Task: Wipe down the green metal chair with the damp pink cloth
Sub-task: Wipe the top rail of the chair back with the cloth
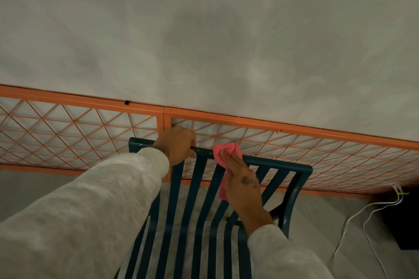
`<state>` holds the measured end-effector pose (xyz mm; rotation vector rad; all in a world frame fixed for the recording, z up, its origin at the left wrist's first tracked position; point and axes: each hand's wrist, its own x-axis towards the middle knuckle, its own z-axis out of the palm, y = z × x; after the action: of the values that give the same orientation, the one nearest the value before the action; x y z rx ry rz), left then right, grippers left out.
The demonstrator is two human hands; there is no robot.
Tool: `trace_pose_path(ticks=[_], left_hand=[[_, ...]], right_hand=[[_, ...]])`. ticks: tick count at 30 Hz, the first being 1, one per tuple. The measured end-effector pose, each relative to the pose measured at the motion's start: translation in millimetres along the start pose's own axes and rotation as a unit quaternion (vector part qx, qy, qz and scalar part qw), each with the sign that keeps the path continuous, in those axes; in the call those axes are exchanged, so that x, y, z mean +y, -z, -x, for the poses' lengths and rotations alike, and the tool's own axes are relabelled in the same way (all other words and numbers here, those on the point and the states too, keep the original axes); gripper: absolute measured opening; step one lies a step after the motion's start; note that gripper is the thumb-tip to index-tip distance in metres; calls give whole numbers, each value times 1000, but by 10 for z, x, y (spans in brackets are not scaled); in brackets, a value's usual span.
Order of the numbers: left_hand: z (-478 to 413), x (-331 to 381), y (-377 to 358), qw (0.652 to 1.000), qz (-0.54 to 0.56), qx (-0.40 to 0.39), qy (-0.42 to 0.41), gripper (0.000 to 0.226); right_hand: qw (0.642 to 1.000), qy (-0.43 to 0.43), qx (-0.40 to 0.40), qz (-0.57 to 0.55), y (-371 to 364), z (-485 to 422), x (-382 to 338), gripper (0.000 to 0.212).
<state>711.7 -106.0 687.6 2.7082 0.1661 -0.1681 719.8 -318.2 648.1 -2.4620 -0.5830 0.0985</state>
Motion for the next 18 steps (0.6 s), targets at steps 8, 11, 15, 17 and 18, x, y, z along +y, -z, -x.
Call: trace_pose_path(ticks=[8, 11, 15, 17, 18], left_hand=[[10, -4, 12, 1000, 4, 8, 2, 22], [3, -2, 20, 1000, 0, 4, 2, 23], [2, 9, 24, 1000, -3, -4, 3, 24], [-1, 4, 16, 1000, -3, -3, 3, 24], [1, -2, 11, 1000, -1, -2, 2, 24]], right_hand=[[992, 56, 62, 91, 160, 58, 384, 60], [988, 76, 26, 134, 144, 51, 196, 63], [983, 72, 2, 169, 138, 49, 70, 70], [979, 68, -16, 190, 185, 54, 134, 71], [978, 59, -26, 196, 218, 48, 200, 70]])
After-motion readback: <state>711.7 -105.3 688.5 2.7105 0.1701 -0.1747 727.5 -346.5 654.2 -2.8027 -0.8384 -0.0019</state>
